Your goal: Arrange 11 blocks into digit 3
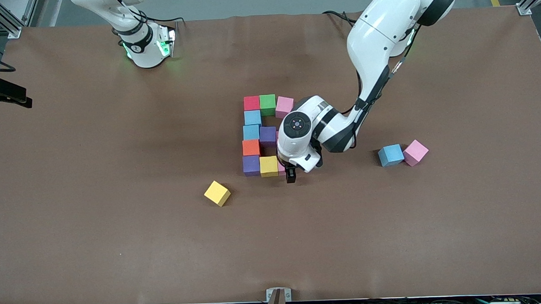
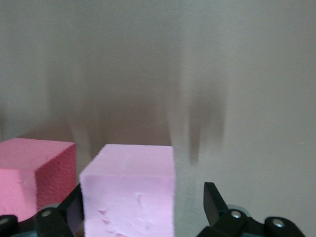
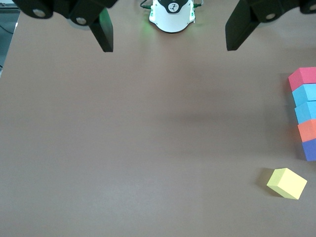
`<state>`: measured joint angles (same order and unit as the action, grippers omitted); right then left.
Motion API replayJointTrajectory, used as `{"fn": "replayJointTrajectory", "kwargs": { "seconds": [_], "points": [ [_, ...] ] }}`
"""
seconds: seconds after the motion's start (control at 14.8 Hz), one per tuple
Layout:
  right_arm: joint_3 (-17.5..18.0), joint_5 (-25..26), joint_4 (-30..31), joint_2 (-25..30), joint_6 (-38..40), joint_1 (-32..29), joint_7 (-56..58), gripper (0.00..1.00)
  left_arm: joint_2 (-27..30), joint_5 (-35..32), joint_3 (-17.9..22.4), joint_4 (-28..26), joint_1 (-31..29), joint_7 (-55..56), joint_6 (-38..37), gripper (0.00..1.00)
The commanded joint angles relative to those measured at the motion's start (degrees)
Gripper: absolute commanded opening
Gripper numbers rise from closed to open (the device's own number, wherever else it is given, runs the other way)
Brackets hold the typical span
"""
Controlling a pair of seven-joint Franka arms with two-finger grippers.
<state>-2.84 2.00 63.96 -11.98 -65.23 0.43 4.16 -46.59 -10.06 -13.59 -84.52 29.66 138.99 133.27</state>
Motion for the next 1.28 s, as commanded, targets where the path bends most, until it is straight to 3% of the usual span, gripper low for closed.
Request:
{"fn": "replayJointTrajectory", "kwargs": {
  "seconds": [0.0,0.34,0.68,1.01,1.22],
  "points": [
    [-1.47,-0.77,1.17,1.26,0.37,1.07,-0.03,1.0,2.81,-1.63,0.14,-0.29,-0.57,-0.03,-0.82,1.0],
    [-1.11,-2.52,3.0,1.7,-0.33,-1.13,0.58,1.0,10.63,-1.37,-0.04,-8.8,-0.75,-3.9,-1.09,1.0],
    [-0.06,-2.7,19.16,12.67,-9.9,-1.22,0.67,1.0,19.42,-0.84,-0.39,-14.01,-5.49,-12.66,-3.53,1.0],
    [-0.06,-2.53,21.56,14.53,-11.67,-1.13,0.76,1.0,25.05,-0.76,-0.48,-14.53,-13.3,-42.43,-15.05,1.0],
    [-0.06,-2.44,21.99,14.88,-11.84,-1.04,0.76,1.0,28.03,-0.67,-0.48,-16.29,-18.92,-62.02,-15.41,1.0]
  ]
}}
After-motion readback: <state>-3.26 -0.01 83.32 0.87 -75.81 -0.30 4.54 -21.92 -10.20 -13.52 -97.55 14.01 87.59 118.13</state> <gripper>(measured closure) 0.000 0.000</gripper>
